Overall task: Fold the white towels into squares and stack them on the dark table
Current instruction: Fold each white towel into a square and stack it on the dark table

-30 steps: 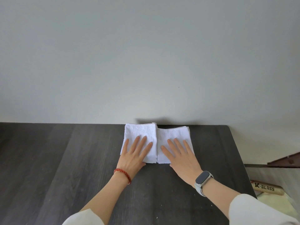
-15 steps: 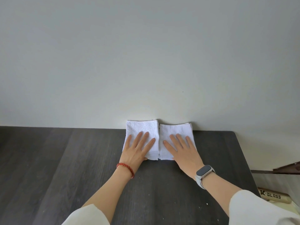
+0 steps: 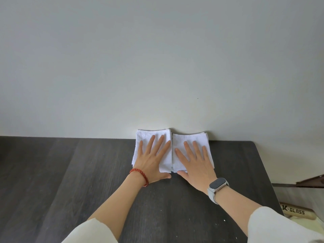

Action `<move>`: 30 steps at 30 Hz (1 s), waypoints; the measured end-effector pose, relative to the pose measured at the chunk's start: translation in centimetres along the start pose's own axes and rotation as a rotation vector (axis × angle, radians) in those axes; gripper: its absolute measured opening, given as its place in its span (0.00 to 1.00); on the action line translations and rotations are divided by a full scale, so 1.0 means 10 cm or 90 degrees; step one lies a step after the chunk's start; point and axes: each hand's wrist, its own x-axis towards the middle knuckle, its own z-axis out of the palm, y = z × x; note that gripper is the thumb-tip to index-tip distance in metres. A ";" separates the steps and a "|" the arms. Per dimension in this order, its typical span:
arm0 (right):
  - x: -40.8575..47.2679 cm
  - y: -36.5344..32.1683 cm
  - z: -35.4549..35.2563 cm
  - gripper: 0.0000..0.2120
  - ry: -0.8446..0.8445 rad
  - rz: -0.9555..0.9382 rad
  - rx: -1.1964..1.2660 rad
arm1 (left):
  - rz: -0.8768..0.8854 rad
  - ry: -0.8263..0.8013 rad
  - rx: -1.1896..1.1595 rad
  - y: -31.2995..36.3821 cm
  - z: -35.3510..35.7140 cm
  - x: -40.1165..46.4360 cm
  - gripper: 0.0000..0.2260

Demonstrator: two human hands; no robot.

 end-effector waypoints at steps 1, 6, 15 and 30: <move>0.04 0.00 0.00 0.36 -0.020 0.008 0.001 | -0.022 -0.050 -0.030 0.01 -0.03 0.05 0.50; 0.09 0.01 -0.04 0.30 0.015 0.000 0.050 | -0.032 -0.051 -0.062 0.01 -0.14 0.16 0.41; 0.14 0.02 -0.06 0.26 -0.035 0.105 0.065 | -0.073 -0.023 -0.035 0.03 -0.07 0.20 0.34; -0.31 0.07 0.11 0.37 0.050 -0.043 -0.039 | -0.011 0.044 0.123 -0.07 0.12 -0.33 0.45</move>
